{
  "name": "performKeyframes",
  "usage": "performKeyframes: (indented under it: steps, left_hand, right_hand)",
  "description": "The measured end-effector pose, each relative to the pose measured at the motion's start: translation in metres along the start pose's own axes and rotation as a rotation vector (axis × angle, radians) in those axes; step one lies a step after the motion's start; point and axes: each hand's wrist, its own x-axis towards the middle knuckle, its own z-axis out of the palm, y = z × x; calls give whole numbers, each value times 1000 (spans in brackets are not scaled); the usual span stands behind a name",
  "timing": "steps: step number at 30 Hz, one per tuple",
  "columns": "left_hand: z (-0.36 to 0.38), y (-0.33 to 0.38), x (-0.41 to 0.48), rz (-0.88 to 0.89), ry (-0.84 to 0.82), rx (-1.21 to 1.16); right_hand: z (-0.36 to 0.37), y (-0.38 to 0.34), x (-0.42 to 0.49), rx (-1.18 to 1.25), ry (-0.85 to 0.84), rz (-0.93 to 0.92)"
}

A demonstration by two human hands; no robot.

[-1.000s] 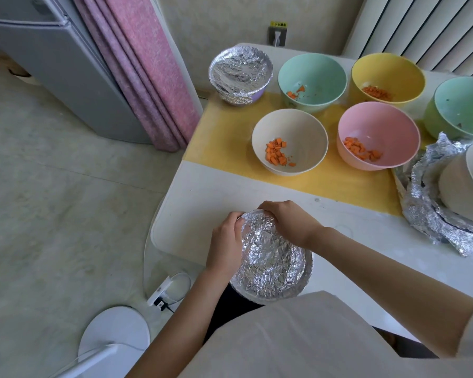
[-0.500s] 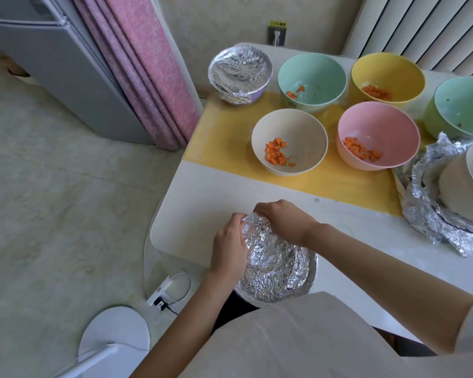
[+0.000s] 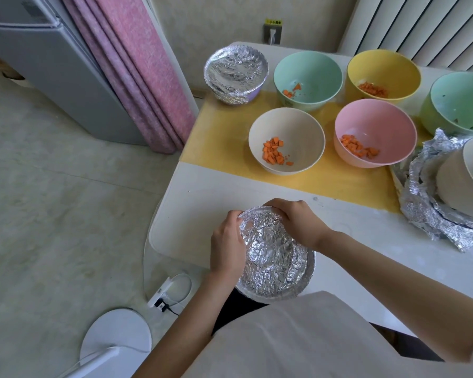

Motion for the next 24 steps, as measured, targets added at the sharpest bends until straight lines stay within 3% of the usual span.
performKeyframes:
  steps: [8,24]
  left_hand:
    - [0,-4,-2,-133,64,-34]
    - [1,-10,0,-150,47,-114]
  right_hand:
    - [2,-4,-2,40,86,58]
    - [10,5,-3,-33,145,24]
